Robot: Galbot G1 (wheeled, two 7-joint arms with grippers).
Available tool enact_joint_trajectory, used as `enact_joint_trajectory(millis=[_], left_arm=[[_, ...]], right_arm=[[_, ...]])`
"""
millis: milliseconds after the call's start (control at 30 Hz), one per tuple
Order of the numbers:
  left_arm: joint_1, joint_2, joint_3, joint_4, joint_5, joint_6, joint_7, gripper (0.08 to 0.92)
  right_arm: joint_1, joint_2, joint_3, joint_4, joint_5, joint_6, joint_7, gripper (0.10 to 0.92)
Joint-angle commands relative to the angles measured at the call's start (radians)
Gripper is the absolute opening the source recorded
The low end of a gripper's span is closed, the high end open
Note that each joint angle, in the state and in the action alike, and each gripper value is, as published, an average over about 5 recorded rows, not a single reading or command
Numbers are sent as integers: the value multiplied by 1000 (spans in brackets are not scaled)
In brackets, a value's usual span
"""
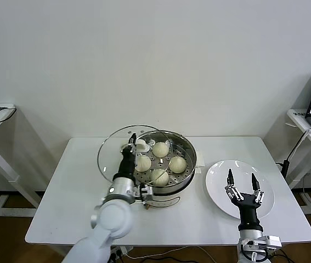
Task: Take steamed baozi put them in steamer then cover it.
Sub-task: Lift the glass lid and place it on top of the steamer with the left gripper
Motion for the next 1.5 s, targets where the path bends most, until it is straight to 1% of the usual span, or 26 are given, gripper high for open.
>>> enact_joint_trajectory(millis=[33,367,767,1033,1500], left_arm=[[-98,-138,89,148,97,49,25,189],[-99,-229,83,222,143,41,19,189],[-97,-283,93,269,177,26,10,189],[-90,-296,97,286,187,20,4,189],[-87,-291,85,313,200,2,-23,189]], right_arm=[[2,6,-3,-7,-8,1,1,823],[12,10,-10,-25,-15,4,0,823],[13,14,-12,-31,-23,6,0,823],[7,18,-13,-30,-29,9,-1,823],[3,16,-14,-24,-34,12,-2,823]])
